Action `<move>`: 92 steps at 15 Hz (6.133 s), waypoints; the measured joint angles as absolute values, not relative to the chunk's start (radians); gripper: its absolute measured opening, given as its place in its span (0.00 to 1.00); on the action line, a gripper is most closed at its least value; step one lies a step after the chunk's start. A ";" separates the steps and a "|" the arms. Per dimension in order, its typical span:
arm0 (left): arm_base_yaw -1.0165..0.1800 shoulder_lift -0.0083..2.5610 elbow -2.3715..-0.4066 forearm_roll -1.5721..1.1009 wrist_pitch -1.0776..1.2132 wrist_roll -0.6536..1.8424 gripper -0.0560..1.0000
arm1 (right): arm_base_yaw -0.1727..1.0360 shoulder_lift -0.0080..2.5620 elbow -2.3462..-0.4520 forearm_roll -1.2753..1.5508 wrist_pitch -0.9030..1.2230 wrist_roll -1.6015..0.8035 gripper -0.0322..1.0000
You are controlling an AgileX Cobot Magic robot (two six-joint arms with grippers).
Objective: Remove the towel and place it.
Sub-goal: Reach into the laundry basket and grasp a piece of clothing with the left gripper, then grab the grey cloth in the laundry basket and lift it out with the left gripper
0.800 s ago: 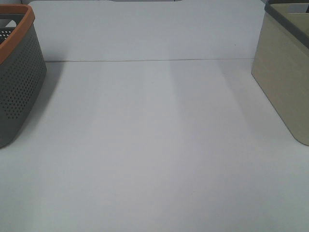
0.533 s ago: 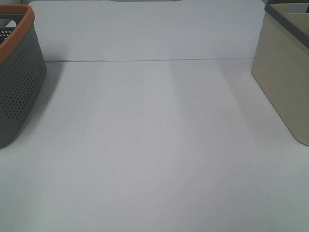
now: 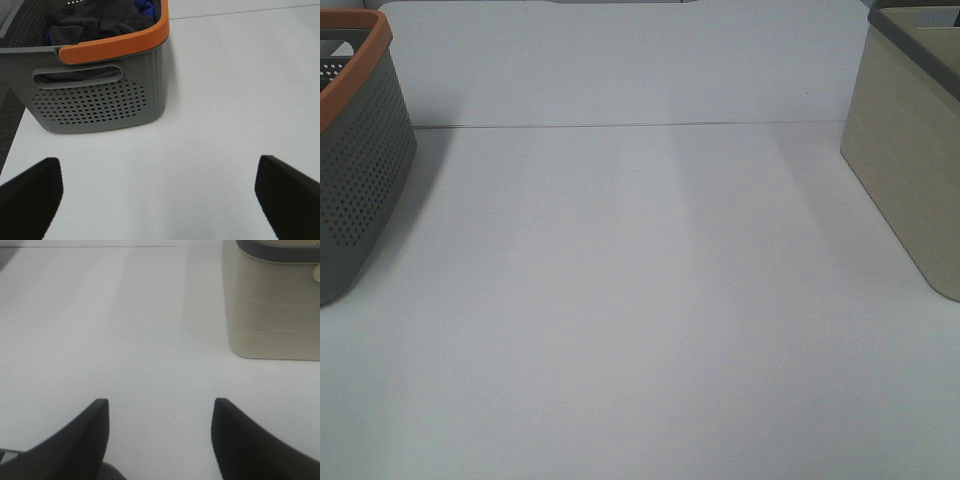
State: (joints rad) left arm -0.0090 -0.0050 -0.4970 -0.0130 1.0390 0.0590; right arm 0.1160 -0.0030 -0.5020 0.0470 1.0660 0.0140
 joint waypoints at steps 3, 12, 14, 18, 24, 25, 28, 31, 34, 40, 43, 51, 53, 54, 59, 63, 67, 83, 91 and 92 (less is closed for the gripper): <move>-0.009 -0.005 -0.497 -0.013 1.039 0.031 0.99 | 0.116 -0.003 -0.502 0.047 1.066 0.014 0.62; -0.009 -0.005 -0.497 -0.013 1.039 0.020 0.99 | 0.116 -0.003 -0.502 0.047 1.066 0.014 0.62; -0.009 -0.005 -0.497 -0.013 1.039 0.020 0.99 | 0.116 -0.003 -0.502 0.047 1.066 0.014 0.62; -0.009 -0.005 -0.497 -0.013 1.039 0.020 0.99 | 0.116 -0.003 -0.502 0.047 1.066 0.014 0.62; -0.009 -0.005 -0.497 -0.013 1.039 0.020 0.99 | 0.116 -0.003 -0.502 0.047 1.066 0.014 0.62; -0.009 -0.005 -0.497 -0.013 1.039 0.020 0.99 | 0.116 -0.003 -0.502 0.047 1.066 0.014 0.62; -0.009 -0.005 -0.497 -0.013 1.039 0.020 0.99 | 0.116 -0.003 -0.502 0.047 1.066 0.014 0.62; -0.009 -0.005 -0.497 -0.013 1.039 0.020 0.99 | 0.116 -0.003 -0.502 0.047 1.066 0.014 0.62; -0.009 -0.005 -0.497 -0.013 1.039 0.020 0.99 | 0.116 -0.003 -0.502 0.047 1.066 0.014 0.62; -0.009 -0.005 -0.497 -0.013 1.039 0.020 0.99 | 0.116 -0.003 -0.502 0.047 1.066 0.014 0.62; -0.009 -0.005 -0.497 -0.016 1.039 0.020 0.99 | 0.116 -0.003 -0.502 0.047 1.066 0.014 0.62; -0.009 0.364 -0.829 -0.042 1.188 0.057 0.99 | 0.116 -0.003 -0.502 0.047 1.066 0.014 0.62; -0.009 0.465 -0.935 -0.053 1.192 0.110 0.99 | 0.116 -0.003 -0.502 0.047 1.066 0.014 0.62; -0.009 0.492 -0.961 -0.053 1.193 0.120 0.99 | 0.116 -0.003 -0.502 0.047 1.066 0.014 0.62; -0.009 0.842 -1.302 -0.092 1.218 0.221 0.98 | 0.116 -0.003 -0.502 0.047 1.066 0.014 0.62; -0.009 1.056 -1.434 -0.088 1.218 0.344 0.98 | 0.116 -0.003 -0.502 0.047 1.066 0.014 0.62; -0.002 1.296 -1.529 0.009 1.218 0.528 0.98 | 0.116 -0.003 -0.502 0.047 1.066 0.014 0.62; 0.252 2.011 -1.631 -0.010 0.813 1.257 0.96 | 0.116 -0.003 -0.502 0.047 1.066 0.014 0.62; 0.240 2.134 -1.635 -0.060 0.713 1.333 0.87 | 0.116 -0.003 -0.502 0.047 1.066 0.014 0.62; 0.240 2.138 -1.635 -0.060 0.713 1.333 0.84 | 0.116 -0.003 -0.502 0.047 1.066 0.014 0.62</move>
